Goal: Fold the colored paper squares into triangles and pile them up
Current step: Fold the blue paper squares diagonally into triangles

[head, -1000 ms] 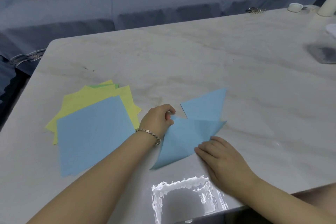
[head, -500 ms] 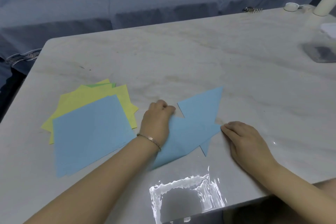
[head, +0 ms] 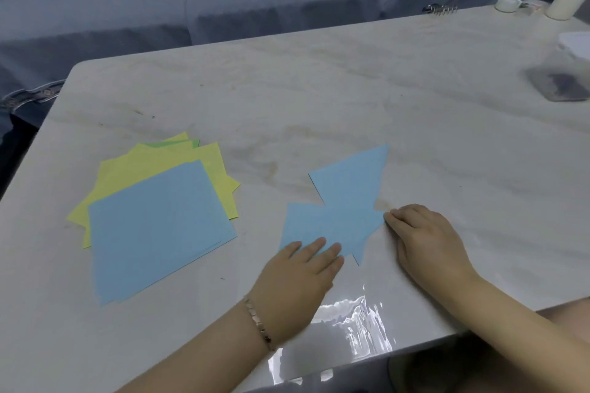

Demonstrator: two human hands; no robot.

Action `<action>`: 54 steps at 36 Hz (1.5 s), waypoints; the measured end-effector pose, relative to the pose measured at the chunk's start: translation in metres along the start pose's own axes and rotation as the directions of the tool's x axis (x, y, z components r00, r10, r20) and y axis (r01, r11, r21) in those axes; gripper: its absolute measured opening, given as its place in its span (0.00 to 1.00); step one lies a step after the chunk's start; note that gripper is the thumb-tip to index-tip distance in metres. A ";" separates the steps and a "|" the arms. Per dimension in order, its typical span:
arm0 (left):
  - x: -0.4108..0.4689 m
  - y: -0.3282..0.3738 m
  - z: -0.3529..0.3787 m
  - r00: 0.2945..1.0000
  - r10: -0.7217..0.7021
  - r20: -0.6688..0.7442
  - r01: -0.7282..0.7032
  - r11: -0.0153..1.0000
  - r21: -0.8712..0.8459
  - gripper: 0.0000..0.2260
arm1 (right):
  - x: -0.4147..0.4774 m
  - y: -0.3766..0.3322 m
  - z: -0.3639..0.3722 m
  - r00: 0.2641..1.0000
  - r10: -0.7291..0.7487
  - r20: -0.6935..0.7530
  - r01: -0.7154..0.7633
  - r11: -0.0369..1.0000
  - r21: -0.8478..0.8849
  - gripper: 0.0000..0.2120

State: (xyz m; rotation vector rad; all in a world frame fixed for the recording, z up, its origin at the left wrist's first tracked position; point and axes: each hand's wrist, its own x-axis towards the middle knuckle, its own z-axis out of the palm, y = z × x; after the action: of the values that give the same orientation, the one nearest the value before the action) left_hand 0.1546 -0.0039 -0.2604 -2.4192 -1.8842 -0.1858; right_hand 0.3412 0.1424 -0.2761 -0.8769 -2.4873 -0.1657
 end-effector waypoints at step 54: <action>0.093 -0.018 -0.006 0.437 -0.782 0.446 0.546 -0.163 -0.822 0.09 | 0.087 -0.009 -0.021 0.345 0.570 0.746 -0.884 -0.070 0.462 0.25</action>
State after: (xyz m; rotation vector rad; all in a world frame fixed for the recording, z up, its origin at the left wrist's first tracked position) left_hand 0.1595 0.0891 -0.2419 -0.8356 -3.2466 -2.0487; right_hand 0.2858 0.1781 -0.2145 -1.6853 -1.3869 1.6413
